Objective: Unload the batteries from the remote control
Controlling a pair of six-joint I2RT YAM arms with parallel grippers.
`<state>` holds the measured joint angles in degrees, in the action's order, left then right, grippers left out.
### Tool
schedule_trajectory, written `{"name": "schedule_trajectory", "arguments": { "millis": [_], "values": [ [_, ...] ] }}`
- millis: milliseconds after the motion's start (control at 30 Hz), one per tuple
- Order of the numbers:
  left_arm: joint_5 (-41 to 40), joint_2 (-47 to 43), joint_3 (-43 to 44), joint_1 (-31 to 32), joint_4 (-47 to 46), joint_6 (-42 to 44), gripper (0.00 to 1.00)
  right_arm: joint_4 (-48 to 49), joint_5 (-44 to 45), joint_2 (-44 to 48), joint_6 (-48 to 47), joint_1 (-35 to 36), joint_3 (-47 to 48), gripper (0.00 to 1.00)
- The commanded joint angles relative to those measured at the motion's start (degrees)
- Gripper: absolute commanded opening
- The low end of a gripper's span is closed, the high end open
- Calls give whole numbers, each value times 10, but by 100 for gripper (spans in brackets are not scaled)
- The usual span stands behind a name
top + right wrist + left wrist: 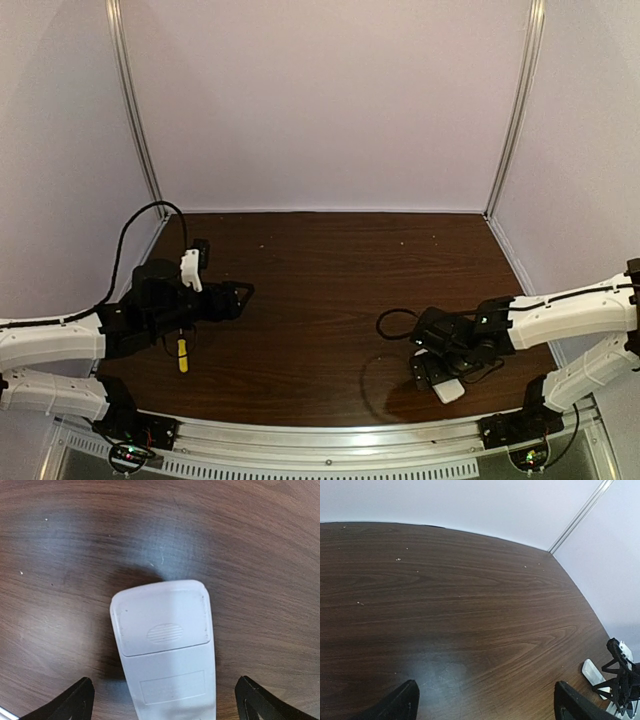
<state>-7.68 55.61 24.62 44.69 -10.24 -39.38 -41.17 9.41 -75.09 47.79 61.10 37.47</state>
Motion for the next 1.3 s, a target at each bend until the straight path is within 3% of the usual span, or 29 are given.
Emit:
{"name": "schedule_trajectory", "arguments": {
  "millis": [0,567,833,1100,1267],
  "values": [
    [8,3,-5,3,-13,2,95,11,-2,-5,-4,-6,-16,100],
    [9,-1,-8,3,-18,5,95,19,-33,27,-22,-33,-50,89],
    [7,-2,-10,3,-18,8,95,28,-41,15,-29,-33,-53,74],
    [3,-4,-11,3,-19,13,95,46,-58,11,-40,-33,-53,48],
    [0,-2,-10,3,-19,16,95,61,-64,10,-56,-34,-48,40]
  ]
}}
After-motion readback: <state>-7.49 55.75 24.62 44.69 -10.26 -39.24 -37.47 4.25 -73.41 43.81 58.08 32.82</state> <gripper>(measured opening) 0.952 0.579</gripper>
